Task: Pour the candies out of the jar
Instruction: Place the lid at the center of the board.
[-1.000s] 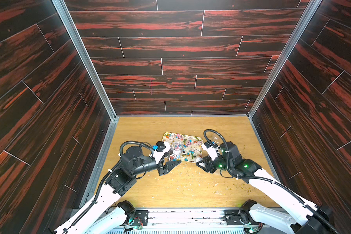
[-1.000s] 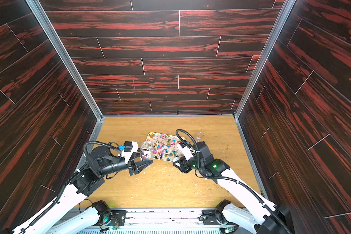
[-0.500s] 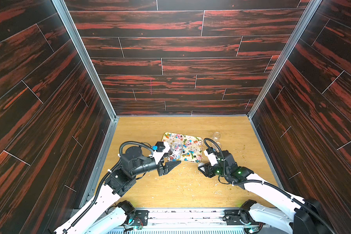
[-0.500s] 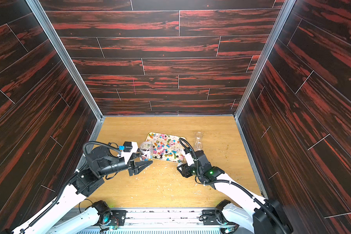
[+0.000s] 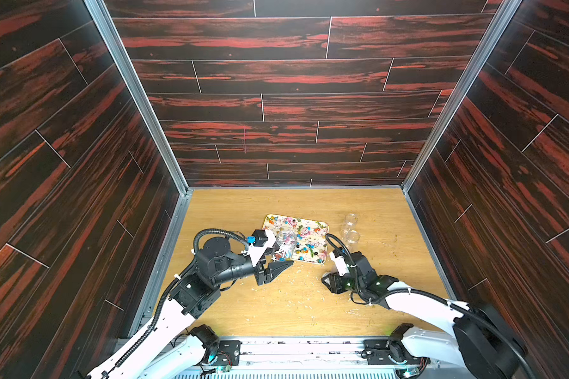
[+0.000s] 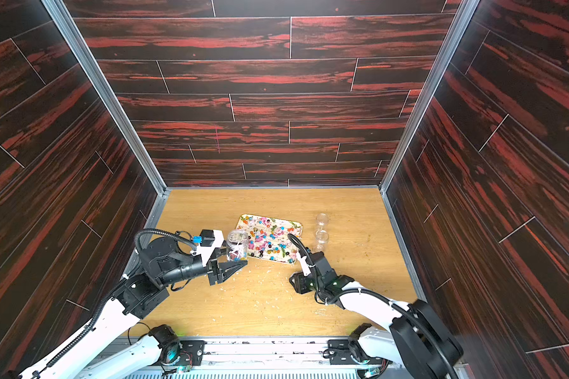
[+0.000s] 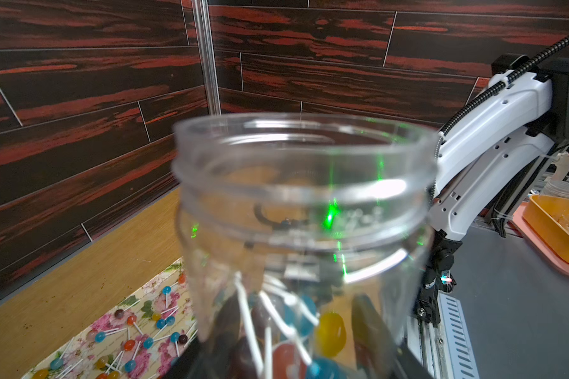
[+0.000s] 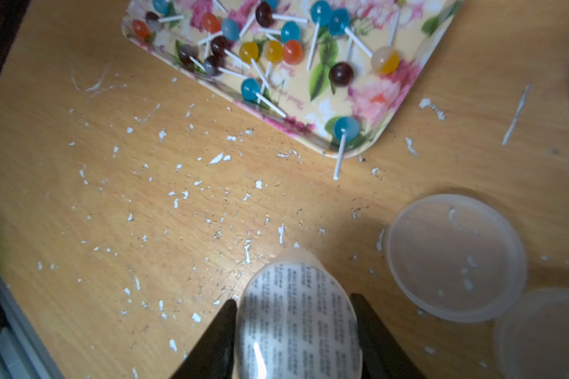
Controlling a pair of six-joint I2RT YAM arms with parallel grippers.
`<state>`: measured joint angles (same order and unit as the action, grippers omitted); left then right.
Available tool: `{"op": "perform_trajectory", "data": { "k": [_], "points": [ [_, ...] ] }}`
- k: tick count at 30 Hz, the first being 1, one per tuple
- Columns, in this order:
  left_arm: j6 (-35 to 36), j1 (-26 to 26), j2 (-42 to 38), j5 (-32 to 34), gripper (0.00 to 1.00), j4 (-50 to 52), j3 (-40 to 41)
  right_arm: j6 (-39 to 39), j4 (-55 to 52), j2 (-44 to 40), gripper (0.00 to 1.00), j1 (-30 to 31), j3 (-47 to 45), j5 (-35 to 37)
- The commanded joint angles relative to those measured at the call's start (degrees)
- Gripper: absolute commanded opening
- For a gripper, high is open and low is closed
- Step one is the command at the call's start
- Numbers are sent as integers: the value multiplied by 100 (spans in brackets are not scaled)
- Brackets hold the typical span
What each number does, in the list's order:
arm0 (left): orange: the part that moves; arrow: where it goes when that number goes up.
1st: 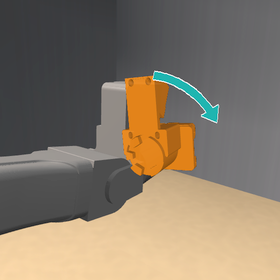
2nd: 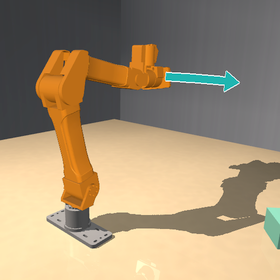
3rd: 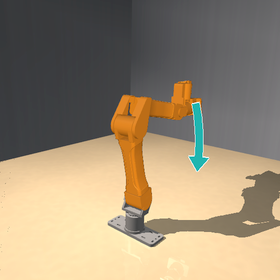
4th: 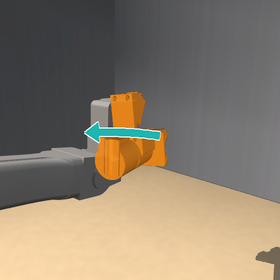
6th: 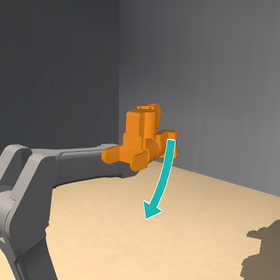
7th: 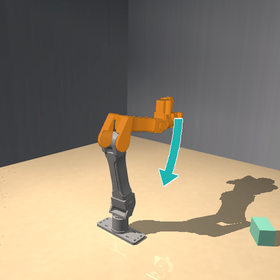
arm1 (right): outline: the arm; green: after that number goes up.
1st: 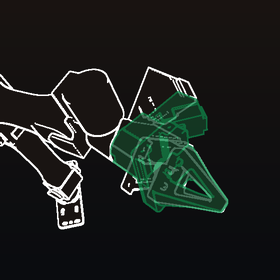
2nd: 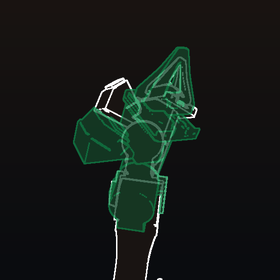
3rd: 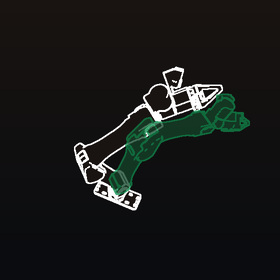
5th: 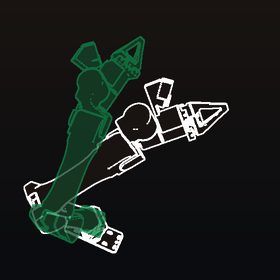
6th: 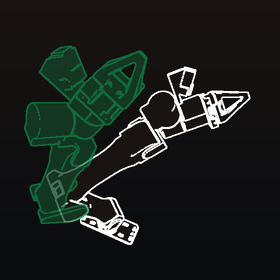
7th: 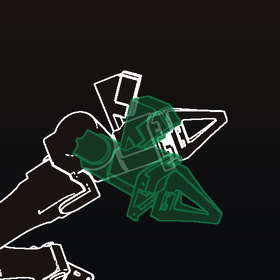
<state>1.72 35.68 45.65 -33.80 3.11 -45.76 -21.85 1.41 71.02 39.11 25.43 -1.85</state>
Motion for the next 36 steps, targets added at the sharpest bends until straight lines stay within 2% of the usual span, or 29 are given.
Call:
{"op": "perform_trajectory", "data": {
  "k": [1, 9, 20, 25, 36],
  "points": [
    [62, -9, -30, -46, 41, -74, 14, -155, 268, 291, 52, 166, -63, 240],
    [73, -9, -21, -35, 41, -48, 15, -232, 523, 813, 56, 316, -136, 385],
    [84, -8, 14, -22, 41, -46, 3, -178, 374, 853, 65, 397, 49, 459],
    [93, -11, 49, -29, 41, -56, -21, -115, 80, 672, 68, 445, 284, 470],
    [95, -9, 189, -9, 41, -35, -56, 311, -1066, -378, 71, 502, 1419, 605]
  ]
}}
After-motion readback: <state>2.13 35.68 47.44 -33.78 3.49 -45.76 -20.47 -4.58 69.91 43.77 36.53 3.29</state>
